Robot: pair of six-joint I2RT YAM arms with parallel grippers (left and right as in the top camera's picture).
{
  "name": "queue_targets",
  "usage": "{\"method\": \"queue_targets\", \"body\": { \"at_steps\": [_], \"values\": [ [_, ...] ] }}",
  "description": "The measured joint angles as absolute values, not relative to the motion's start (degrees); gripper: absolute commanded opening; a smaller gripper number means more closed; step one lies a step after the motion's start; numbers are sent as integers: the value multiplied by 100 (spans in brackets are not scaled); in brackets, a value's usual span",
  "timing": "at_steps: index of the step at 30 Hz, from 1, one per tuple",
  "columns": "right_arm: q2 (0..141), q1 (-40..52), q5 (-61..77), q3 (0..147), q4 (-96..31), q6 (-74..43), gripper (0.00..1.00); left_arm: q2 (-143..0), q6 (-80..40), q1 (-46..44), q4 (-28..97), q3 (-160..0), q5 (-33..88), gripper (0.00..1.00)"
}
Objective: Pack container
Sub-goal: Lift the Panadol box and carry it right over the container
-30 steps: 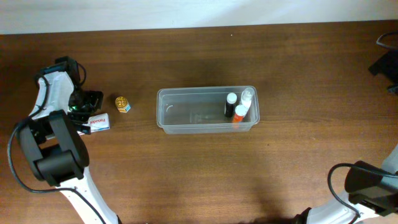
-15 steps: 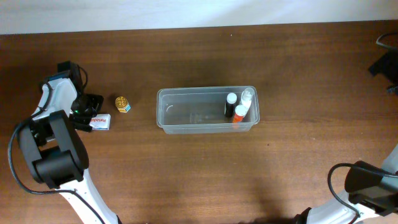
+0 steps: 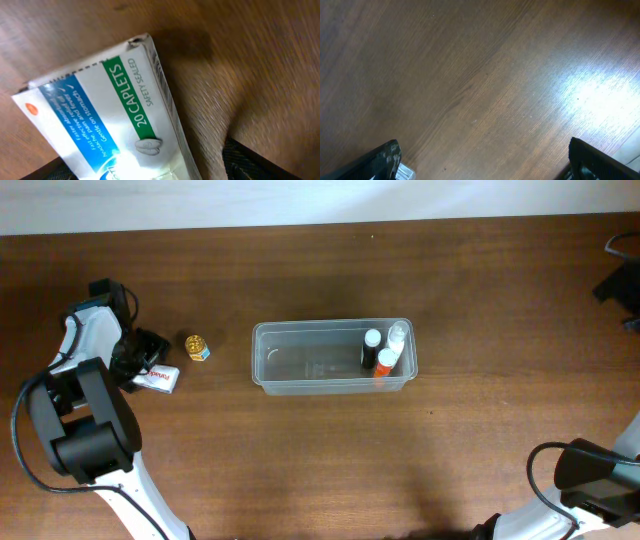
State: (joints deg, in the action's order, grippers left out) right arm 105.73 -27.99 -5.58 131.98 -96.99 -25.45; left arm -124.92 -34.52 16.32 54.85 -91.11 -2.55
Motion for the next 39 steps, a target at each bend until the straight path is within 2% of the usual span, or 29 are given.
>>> {"method": "queue_targets", "body": {
  "at_steps": [3, 7, 9, 20, 26, 32, 39],
  "values": [
    [10573, -2799, -558, 13198, -9697, -2543, 98, -12492, -2904, 1632, 5544, -9107, -158, 73],
    [10573, -2799, -558, 13198, -9699, -2547, 98, -12492, -2488, 1632, 5616, -9098, -62, 54],
    [10573, -2799, -556, 13198, -9699, -2545, 98, -12492, -2355, 1632, 5627, -9096, -40, 50],
    [10573, -2799, -558, 13198, -9697, -2545, 98, -12551, -2058, 1621, 6049, -9253, 113, 48],
    [10573, -2799, -558, 13198, -9697, -2547, 98, -12630, -1909, 1621, 6816, -10154, 307, 42],
    [10573, -2799, -558, 13198, -9699, -2545, 98, -12630, -1544, 1621, 7658, -11286, 548, 42],
    [10573, -2799, -556, 13198, -9699, -2550, 98, -12630, -493, 1498, 8464, -12379, 1636, 42]
  ]
}}
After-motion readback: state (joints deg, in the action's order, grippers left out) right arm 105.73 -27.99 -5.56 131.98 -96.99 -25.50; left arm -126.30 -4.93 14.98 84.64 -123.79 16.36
